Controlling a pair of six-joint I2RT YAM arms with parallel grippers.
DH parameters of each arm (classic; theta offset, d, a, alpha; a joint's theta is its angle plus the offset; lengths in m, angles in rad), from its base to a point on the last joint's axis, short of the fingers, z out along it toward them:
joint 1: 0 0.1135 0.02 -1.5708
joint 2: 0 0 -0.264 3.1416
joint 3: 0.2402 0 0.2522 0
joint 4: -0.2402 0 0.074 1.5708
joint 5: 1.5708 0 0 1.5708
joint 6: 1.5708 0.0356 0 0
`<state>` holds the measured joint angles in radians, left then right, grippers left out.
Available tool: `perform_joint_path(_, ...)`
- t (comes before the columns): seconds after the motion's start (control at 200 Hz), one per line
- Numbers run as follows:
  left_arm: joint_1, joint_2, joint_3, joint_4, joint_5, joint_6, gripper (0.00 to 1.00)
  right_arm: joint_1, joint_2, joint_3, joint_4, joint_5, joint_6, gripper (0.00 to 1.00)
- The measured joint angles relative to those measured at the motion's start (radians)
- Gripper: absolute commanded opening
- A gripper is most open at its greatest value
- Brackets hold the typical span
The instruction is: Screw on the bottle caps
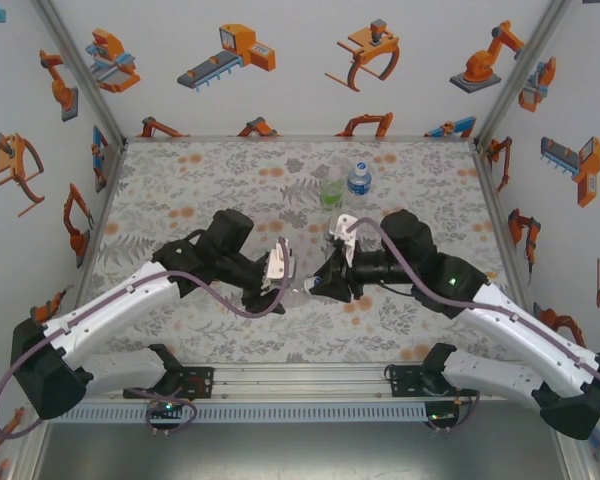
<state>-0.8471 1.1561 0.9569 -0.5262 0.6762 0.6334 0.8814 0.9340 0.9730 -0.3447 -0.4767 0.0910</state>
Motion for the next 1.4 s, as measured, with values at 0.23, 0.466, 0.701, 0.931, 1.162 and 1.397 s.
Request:
perform_joint_path(0.23, -0.006, 0.011, -0.056, 0.186, -0.196, -0.016, 0.0, -0.008, -0.022, -0.088, 0.042, 0.356, 0.777, 0.0)
perform_joint_path(0.466, -0.016, 0.064, -0.067, 0.263, -0.337, -0.012, 0.0, -0.027, -0.021, -0.204, 0.144, 0.505, 1.194, 0.0)
perform_joint_path(0.701, -0.009, 0.089, -0.067, 0.293, -0.336, -0.002, 0.0, -0.033, 0.018, -0.154, 0.108, 0.529, 1.138, 0.31)
perform_joint_path(0.931, -0.009, 0.084, -0.022, 0.29, -0.259, 0.005, 0.0, -0.034, -0.043, -0.058, 0.064, 0.477, 0.747, 0.53)
perform_joint_path(1.162, -0.009, 0.064, 0.029, 0.154, -0.118, 0.016, 0.0, -0.034, -0.103, 0.045, 0.061, 0.229, 0.171, 0.55)
perform_joint_path(1.397, -0.009, 0.05, 0.063, 0.023, -0.004, 0.019, 0.0, -0.034, -0.071, 0.114, -0.114, -0.047, -0.389, 0.58)
